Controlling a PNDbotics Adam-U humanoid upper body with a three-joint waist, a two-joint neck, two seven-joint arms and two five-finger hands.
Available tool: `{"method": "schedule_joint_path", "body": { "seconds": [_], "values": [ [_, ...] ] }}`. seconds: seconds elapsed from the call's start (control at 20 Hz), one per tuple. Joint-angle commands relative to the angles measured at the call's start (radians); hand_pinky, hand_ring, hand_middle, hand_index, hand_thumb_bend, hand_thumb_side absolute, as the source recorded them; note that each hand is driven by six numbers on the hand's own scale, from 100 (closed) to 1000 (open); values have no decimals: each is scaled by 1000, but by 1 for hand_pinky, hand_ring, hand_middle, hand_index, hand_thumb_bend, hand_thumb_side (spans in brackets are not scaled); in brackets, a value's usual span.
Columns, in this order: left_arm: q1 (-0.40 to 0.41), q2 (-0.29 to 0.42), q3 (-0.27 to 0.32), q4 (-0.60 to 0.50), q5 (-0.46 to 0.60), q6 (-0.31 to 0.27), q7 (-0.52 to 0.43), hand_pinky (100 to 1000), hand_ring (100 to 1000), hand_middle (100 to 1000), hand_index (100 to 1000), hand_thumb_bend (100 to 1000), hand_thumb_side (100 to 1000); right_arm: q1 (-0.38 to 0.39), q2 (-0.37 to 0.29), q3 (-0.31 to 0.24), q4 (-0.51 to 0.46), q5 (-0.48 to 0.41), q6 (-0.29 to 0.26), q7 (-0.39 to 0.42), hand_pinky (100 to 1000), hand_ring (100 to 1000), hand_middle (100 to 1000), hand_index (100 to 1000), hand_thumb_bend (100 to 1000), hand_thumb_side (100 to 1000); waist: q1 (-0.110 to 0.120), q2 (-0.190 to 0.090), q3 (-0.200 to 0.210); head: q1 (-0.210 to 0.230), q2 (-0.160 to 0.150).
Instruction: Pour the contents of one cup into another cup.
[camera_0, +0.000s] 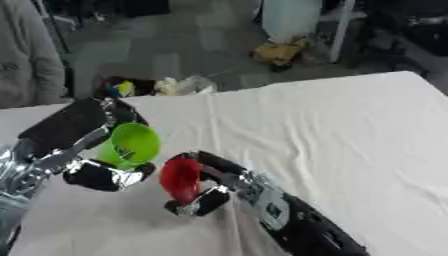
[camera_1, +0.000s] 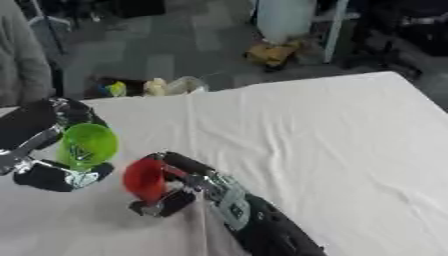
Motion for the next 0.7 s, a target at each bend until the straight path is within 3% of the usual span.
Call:
{"method": "schedule_joint_path", "body": {
  "seconds": [0.05,0.7],
  "values": [
    [-27,2,2,2,-30,-9,-11,420,300,343,642,310,257,-24,4,1,-19,-10,0,4,877,876,100,504,100,320,1,-17,-1,-2,-6],
    [-69,-13,-3,42,-138,-56,-85,427,272,311,634,300,243,-22,14,4,-16,-6,9,-2,872,873,103,499,100,320,2,-18,-12,2,-9]
  ]
}}
